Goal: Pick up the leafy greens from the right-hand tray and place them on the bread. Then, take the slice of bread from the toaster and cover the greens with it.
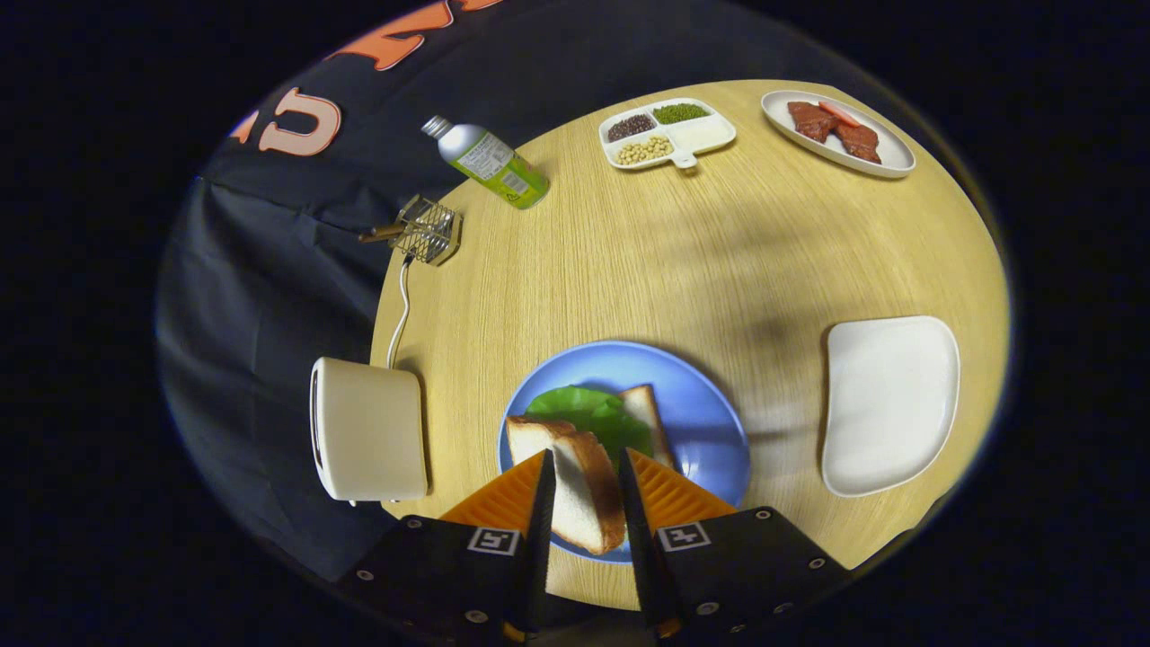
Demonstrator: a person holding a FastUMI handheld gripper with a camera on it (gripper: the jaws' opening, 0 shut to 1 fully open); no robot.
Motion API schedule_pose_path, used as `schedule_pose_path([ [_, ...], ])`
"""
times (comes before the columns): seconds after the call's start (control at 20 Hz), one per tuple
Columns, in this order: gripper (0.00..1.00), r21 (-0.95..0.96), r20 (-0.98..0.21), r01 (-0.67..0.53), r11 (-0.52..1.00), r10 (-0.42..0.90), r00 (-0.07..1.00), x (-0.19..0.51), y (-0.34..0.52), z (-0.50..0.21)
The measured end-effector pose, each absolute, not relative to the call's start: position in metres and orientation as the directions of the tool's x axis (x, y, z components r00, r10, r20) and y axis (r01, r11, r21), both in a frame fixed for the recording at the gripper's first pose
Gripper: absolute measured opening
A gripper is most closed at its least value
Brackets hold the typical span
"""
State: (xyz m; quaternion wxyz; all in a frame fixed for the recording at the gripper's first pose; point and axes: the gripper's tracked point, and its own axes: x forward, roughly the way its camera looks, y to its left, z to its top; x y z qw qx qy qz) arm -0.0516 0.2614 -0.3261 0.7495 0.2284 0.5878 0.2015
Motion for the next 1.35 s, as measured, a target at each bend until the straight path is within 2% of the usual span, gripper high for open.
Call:
schedule_pose_path([
  [0.1,0.52,0.562,-0.782,-0.049,0.825,0.55,0.291,-0.042,0.256,-0.318],
  [0.35,0.61,0.51,-0.712,-0.132,0.85,0.504,0.489,-0.015,0.234,-0.266],
  [0.55,0.7,0.421,-0.594,-0.177,0.89,0.418,0.687,0.019,0.198,-0.202],
  [0.75,0.82,0.324,-0.445,-0.164,0.932,0.303,0.843,0.045,0.159,-0.135],
  [0.95,0.88,0.252,-0.303,-0.186,0.95,0.26,0.917,0.041,0.136,-0.064],
  [1.1,0.9,0.162,-0.136,-0.194,0.967,0.217,0.967,0.04,0.121,0.0],
  [1.2,0.91,0.049,-0.031,-0.14,0.989,0.142,0.989,0.047,0.103,0.027],
  [1.35,0.92,-0.017,0.019,-0.099,0.995,0.099,0.995,0.036,0.094,0.049],
])
